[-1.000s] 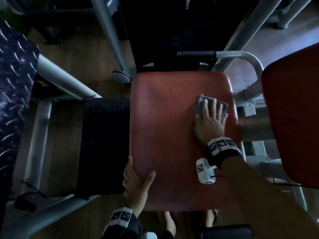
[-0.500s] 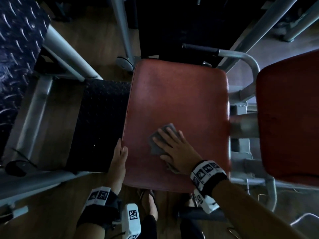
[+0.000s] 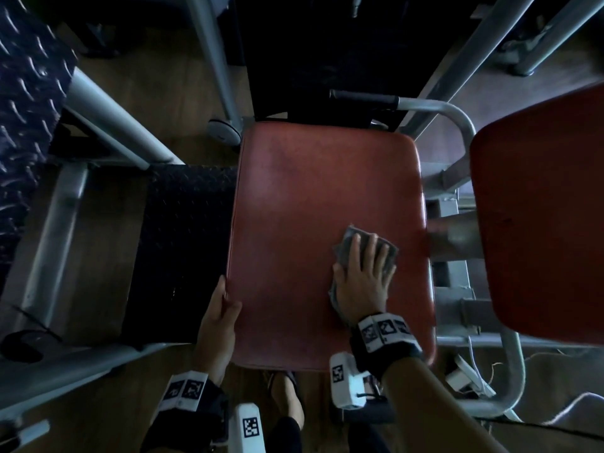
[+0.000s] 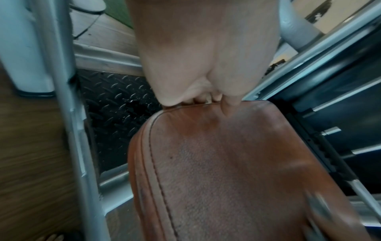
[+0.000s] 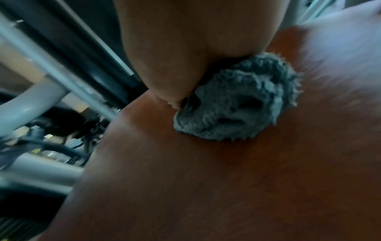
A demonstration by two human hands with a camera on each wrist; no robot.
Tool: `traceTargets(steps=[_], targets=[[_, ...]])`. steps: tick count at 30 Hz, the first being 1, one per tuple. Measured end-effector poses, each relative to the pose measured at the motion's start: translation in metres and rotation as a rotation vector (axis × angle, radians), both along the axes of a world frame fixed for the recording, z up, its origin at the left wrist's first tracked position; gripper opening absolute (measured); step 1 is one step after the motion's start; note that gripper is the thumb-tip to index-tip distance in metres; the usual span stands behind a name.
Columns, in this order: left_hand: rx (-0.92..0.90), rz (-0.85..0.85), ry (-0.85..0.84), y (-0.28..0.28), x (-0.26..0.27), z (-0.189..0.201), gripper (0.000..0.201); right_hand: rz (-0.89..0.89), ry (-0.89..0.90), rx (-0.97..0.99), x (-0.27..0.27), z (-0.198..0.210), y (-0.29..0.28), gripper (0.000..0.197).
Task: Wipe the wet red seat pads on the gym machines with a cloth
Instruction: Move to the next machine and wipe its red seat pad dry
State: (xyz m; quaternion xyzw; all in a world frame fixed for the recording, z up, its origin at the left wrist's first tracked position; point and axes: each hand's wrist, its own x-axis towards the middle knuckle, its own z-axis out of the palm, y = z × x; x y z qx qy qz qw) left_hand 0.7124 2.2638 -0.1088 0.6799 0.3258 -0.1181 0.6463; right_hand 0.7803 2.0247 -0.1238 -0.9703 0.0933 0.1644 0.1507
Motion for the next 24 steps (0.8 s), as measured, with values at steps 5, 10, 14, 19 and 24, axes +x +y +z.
traceTargets(steps=[5, 10, 14, 19, 24], targets=[[0.010, -0.043, -0.015, 0.013, 0.003, -0.008, 0.046, 0.212, -0.078, 0.087, 0.042, 0.001, 0.071, 0.070], [-0.035, -0.057, 0.000, 0.021, 0.010, -0.006, 0.037, 0.417, -0.085, 0.138, 0.084, 0.006, 0.115, 0.068], [0.019, -0.158, -0.014, 0.022, 0.019, 0.003, 0.040, 0.435, -0.042, 0.339, 0.100, 0.017, 0.102, 0.057], [0.303, -0.385, -0.191, 0.001, 0.048, 0.023, 0.061, 0.195, -0.291, 0.228, 0.107, 0.015, 0.013, 0.048], [0.804, -0.739, -0.384, -0.038, 0.088, 0.037, 0.082, -0.400, -0.084, 0.107, 0.108, 0.006, -0.076, 0.065]])
